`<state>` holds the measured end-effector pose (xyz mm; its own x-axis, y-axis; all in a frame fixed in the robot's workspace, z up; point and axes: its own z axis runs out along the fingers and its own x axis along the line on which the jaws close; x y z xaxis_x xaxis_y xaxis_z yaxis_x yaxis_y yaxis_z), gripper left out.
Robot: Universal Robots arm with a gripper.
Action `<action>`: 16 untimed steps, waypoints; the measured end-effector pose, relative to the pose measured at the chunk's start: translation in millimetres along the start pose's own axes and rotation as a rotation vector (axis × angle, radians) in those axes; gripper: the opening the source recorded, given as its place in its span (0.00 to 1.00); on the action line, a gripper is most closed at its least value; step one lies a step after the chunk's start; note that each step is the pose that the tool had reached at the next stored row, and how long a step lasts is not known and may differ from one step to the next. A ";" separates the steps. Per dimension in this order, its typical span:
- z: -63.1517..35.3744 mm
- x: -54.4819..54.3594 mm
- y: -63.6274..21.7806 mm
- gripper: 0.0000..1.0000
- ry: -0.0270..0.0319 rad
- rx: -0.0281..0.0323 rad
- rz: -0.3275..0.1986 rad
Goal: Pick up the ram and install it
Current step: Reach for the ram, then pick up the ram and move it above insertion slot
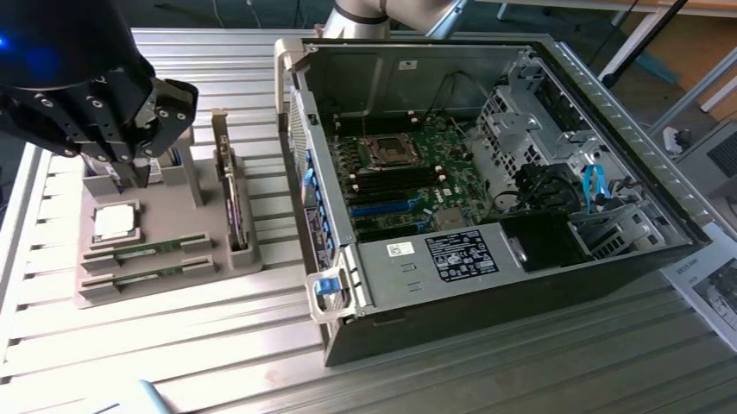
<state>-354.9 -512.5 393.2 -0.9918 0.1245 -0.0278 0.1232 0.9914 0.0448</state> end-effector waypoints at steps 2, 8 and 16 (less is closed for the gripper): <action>-0.1 -0.1 -0.8 0.11 0.0000 0.0000 0.000; 0.0 -0.1 -0.9 0.11 0.0000 0.0000 0.000; 0.0 -0.1 -0.9 0.11 0.0000 0.0000 0.000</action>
<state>-354.9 -513.3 393.2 -0.9919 0.1242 -0.0278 0.1229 0.9914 0.0448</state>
